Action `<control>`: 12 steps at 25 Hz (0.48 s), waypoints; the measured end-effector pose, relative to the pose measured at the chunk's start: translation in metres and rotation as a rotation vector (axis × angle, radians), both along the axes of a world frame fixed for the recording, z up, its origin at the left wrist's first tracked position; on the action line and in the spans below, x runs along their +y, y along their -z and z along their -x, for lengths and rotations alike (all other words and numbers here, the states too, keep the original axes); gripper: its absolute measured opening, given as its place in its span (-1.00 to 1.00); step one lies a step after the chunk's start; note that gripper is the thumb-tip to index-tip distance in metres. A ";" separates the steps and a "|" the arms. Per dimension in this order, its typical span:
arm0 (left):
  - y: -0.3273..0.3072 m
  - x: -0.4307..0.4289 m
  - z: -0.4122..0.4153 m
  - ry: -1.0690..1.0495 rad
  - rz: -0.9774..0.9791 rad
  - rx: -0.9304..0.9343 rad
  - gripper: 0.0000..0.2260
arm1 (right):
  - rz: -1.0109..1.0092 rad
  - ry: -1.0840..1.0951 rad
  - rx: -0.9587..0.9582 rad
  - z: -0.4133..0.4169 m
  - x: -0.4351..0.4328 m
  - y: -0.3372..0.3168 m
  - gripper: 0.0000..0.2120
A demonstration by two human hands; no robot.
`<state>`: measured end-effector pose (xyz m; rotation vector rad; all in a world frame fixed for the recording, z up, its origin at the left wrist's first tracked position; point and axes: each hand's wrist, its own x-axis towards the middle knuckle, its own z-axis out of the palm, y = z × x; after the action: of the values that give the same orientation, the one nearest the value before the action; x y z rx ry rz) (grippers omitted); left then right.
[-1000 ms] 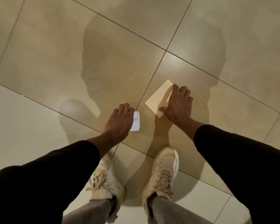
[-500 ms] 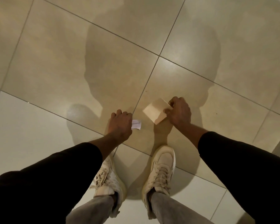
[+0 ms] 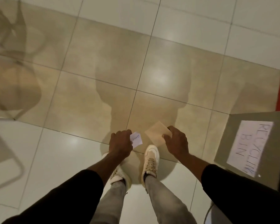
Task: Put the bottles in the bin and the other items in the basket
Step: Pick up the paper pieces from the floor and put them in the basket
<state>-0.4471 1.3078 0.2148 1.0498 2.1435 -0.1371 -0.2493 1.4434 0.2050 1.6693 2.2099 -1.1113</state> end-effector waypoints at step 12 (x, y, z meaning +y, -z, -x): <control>-0.226 0.015 -0.062 0.058 -0.133 -0.049 -0.93 | -0.066 0.292 0.047 -0.109 0.017 -0.217 -0.80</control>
<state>-0.3846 1.3230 0.4405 1.1795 2.1026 0.0039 -0.1398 1.4602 0.4223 2.0654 2.0976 -1.1625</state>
